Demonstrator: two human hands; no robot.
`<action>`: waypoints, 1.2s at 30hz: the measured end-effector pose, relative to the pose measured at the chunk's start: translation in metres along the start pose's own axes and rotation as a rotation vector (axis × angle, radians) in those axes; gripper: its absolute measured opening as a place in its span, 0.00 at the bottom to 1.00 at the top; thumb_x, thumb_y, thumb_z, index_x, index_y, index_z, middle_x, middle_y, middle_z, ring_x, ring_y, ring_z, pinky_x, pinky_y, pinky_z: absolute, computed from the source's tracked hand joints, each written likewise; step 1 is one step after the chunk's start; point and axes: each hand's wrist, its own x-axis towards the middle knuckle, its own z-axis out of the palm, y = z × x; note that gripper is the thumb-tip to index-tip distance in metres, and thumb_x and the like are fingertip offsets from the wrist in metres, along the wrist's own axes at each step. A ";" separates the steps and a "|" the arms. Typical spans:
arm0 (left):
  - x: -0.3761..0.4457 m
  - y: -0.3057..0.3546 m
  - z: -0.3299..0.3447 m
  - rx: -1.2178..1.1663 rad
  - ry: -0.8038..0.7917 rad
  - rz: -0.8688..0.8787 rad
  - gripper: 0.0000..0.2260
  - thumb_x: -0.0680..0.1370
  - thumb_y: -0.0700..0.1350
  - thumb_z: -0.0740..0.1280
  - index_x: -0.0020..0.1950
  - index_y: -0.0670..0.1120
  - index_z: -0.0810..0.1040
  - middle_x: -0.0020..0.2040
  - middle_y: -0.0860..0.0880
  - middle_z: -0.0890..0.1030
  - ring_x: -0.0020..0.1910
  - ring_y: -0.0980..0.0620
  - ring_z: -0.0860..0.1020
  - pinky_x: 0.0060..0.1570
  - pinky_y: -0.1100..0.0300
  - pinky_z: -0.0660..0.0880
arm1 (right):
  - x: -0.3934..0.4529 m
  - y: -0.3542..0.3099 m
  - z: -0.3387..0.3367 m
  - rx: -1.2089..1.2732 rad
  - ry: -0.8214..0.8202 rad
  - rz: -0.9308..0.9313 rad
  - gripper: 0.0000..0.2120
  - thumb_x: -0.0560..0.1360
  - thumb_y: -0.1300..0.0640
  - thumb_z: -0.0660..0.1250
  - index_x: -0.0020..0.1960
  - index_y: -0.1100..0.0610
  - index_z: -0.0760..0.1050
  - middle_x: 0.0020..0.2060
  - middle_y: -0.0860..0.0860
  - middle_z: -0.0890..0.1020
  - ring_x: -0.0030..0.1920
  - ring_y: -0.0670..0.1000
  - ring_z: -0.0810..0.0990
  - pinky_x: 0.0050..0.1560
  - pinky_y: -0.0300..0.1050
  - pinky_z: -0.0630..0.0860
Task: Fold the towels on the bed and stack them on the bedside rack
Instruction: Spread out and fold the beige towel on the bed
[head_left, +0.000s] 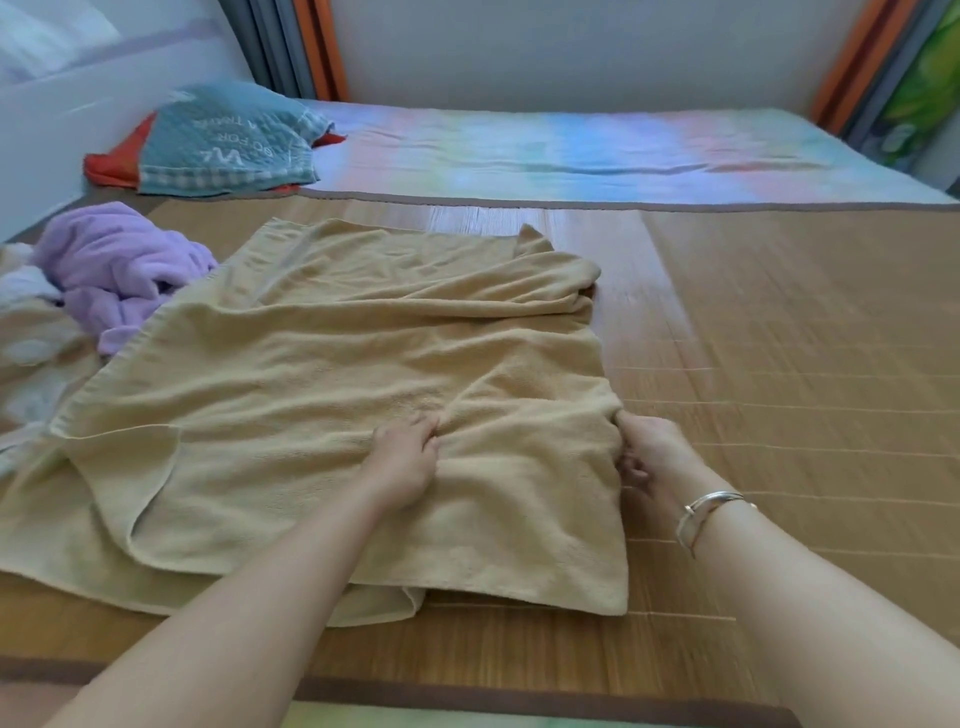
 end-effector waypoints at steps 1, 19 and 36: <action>0.001 0.001 0.003 0.009 -0.007 -0.019 0.21 0.83 0.47 0.52 0.77 0.49 0.59 0.78 0.47 0.57 0.77 0.47 0.53 0.74 0.54 0.49 | 0.003 0.001 -0.012 0.036 0.105 -0.019 0.11 0.75 0.54 0.67 0.36 0.57 0.72 0.28 0.51 0.71 0.26 0.48 0.65 0.27 0.40 0.62; -0.006 0.143 0.077 0.310 -0.078 0.144 0.38 0.69 0.76 0.50 0.75 0.66 0.41 0.78 0.55 0.38 0.76 0.42 0.36 0.69 0.32 0.37 | 0.039 0.016 -0.124 -0.807 0.374 -0.349 0.14 0.79 0.52 0.61 0.56 0.62 0.67 0.51 0.60 0.79 0.53 0.62 0.78 0.44 0.49 0.69; -0.043 0.249 0.116 0.177 -0.156 0.218 0.35 0.76 0.66 0.57 0.78 0.60 0.44 0.78 0.53 0.38 0.78 0.44 0.42 0.73 0.37 0.42 | -0.003 0.033 -0.239 -1.215 0.503 -0.326 0.25 0.76 0.51 0.64 0.68 0.59 0.61 0.66 0.58 0.68 0.67 0.59 0.64 0.65 0.55 0.64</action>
